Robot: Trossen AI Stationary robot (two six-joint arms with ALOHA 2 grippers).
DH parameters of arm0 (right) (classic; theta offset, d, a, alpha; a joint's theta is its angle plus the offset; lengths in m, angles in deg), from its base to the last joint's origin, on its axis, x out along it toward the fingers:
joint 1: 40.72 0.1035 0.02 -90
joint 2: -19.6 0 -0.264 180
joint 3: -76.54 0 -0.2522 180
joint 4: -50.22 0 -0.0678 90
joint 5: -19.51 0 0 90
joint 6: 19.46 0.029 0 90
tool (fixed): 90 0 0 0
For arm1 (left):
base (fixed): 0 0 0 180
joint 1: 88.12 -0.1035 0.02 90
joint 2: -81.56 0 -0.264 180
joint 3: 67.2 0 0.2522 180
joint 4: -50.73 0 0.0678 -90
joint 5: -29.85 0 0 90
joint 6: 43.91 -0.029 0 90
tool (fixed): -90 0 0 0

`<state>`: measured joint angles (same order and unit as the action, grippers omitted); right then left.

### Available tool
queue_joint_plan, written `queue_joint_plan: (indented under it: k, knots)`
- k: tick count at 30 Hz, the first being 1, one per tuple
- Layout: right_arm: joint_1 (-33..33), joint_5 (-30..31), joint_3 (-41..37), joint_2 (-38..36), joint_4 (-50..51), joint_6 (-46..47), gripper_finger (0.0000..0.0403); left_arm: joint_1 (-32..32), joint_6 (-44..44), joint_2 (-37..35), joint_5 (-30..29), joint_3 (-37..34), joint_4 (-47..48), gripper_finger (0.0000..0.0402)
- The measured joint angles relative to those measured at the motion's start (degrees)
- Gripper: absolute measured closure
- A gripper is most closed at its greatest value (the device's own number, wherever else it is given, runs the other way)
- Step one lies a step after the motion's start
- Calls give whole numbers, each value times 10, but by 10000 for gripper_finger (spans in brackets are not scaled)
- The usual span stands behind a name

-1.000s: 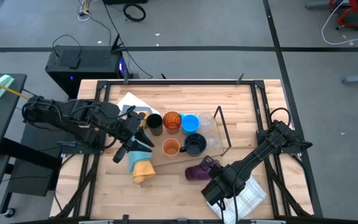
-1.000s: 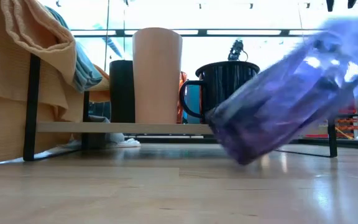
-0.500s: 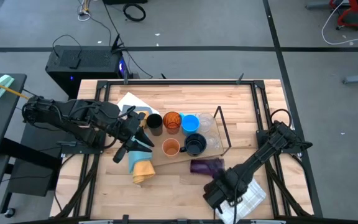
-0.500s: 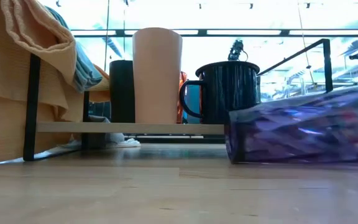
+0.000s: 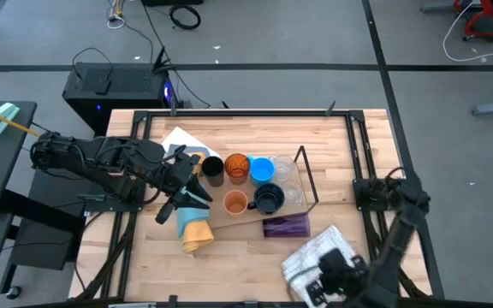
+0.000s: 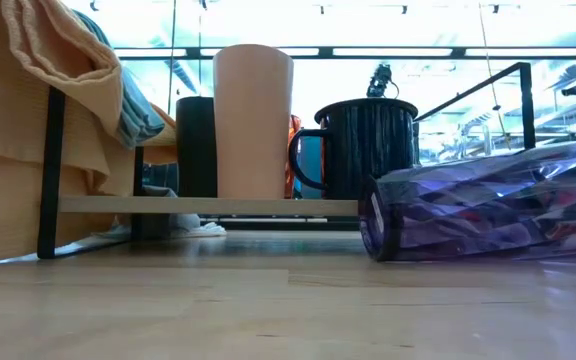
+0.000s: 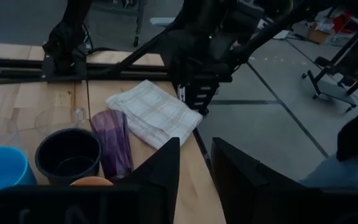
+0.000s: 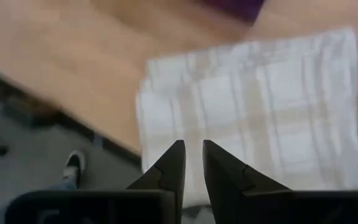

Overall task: Stack small to large cups/mugs on shelf
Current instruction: Put the violet cup on the shelf

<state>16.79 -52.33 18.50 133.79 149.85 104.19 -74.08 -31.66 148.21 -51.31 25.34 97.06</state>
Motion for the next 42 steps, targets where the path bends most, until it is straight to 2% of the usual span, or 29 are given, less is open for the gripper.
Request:
queue_joint_plan:
  k: [3,7,9,11,14,15,17,18,20,23,25,27,33,39,42]
  knots:
    - [-3,-8,-7,1,4,17,348,0,0,0,0,0,-14,299]
    - [-46,96,-13,-8,17,-1,360,0,-12,0,16,0,-34,297]
    - [-56,142,-14,-37,15,-17,365,0,-12,0,18,0,-36,297]
    - [-58,226,-14,-81,-18,-64,372,0,-11,0,19,0,-35,296]
    - [-49,389,-13,-166,-155,-271,385,0,-9,0,19,0,-31,296]
    - [-45,418,-13,-195,-222,-368,389,0,-9,0,19,0,-31,296]
    - [-39,431,-12,-251,-371,-572,396,0,-9,0,19,0,-33,296]
    - [-38,421,-12,-275,-455,-679,398,0,-9,0,19,0,-34,296]
    - [-45,337,-12,-312,-621,-907,399,-2,-9,0,19,0,-38,299]
    - [-78,119,-11,-349,-799,-1152,394,-13,-9,0,19,0,-48,302]
    - [-105,5,-11,-370,-822,-1237,390,-22,-8,0,19,0,-60,303]
    - [-126,-32,-11,-390,-782,-1279,389,-30,-6,0,19,0,-75,302]
    - [-200,-35,-13,-458,-556,-1273,394,-44,-12,0,8,0,-117,303]
    - [-238,-90,-12,-536,-480,-1275,397,-71,-16,0,-20,0,-162,305]
    - [-239,-95,-12,-572,-439,-1275,393,-85,-17,0,-28,0,-187,304]
